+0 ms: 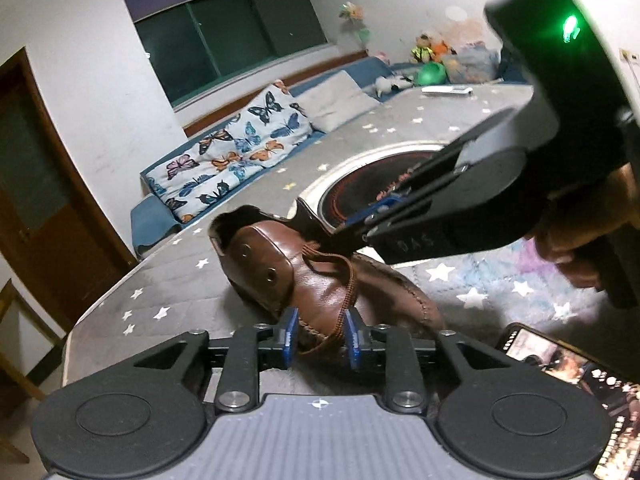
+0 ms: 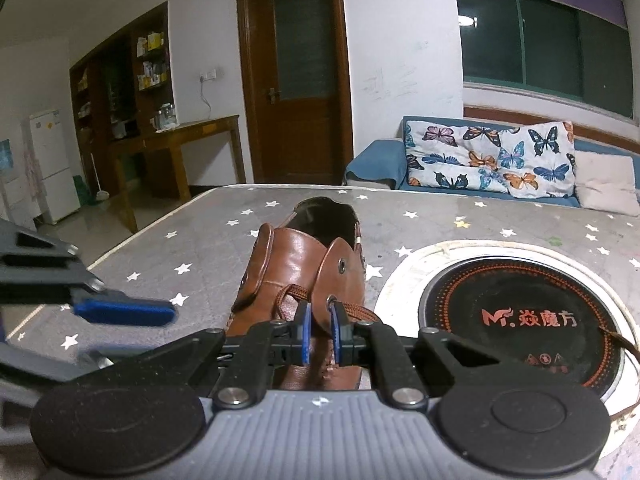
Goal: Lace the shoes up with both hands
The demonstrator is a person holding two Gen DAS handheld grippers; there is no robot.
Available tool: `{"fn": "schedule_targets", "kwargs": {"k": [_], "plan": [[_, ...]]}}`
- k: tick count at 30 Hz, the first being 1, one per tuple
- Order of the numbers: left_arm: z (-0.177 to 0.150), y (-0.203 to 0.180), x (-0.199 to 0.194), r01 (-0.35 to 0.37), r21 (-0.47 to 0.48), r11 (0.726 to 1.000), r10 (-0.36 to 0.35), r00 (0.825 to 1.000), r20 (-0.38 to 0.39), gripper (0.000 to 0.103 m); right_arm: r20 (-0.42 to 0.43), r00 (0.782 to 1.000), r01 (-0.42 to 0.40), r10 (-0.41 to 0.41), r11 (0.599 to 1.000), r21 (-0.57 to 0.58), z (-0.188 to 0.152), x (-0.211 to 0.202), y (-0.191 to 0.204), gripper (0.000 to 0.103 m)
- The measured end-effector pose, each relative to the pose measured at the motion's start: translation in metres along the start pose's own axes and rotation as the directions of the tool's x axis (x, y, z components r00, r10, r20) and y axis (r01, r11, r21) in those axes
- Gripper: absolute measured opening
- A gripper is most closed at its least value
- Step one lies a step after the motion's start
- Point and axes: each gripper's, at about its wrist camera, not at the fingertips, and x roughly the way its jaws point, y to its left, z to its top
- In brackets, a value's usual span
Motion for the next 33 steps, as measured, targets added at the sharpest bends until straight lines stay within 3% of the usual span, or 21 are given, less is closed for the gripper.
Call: {"fn": "schedule_targets", "kwargs": {"k": [3, 6, 9, 12, 17, 20, 28, 33], "plan": [[-0.005, -0.001, 0.009, 0.024, 0.004, 1.000, -0.024, 1.000, 0.005, 0.028, 0.002, 1.000, 0.001, -0.001, 1.000, 0.005, -0.001, 0.000, -0.001, 0.010], [-0.002, 0.002, 0.013, 0.068, -0.022, 0.997, -0.067, 0.998, 0.003, 0.007, 0.004, 1.000, 0.003, -0.003, 1.000, 0.007, -0.001, 0.000, -0.001, 0.010], [-0.002, -0.002, 0.013, 0.042, -0.018, 0.999, -0.042, 0.999, 0.013, 0.002, 0.007, 1.000, 0.007, -0.007, 1.000, 0.008, -0.002, 0.000, -0.001, 0.010], [-0.001, -0.004, 0.005, -0.097, 0.004, 0.995, 0.097, 0.995, 0.023, 0.002, 0.013, 1.000, 0.018, -0.018, 1.000, -0.001, -0.003, -0.001, -0.001, 0.010], [-0.002, 0.006, -0.006, -0.298, -0.033, 0.954, 0.299, 0.954, 0.034, 0.001, 0.008, 0.999, 0.036, -0.036, 0.999, 0.007, -0.005, -0.002, 0.000, 0.010], [-0.003, 0.014, -0.010, -0.314, -0.093, 0.945, 0.317, 0.948, 0.021, 0.001, -0.002, 0.998, 0.069, -0.069, 0.998, 0.013, -0.010, 0.003, -0.001, 0.010], [0.005, 0.004, -0.009, -0.382, -0.109, 0.918, 0.390, 0.919, 0.057, 0.001, 0.023, 1.000, 0.002, -0.001, 1.000, -0.006, -0.008, -0.002, 0.010, 0.011], [0.005, 0.006, -0.010, -0.394, -0.143, 0.908, 0.405, 0.913, 0.055, 0.001, 0.035, 0.998, 0.050, -0.048, 0.997, -0.051, -0.010, 0.008, 0.020, 0.011]]}}
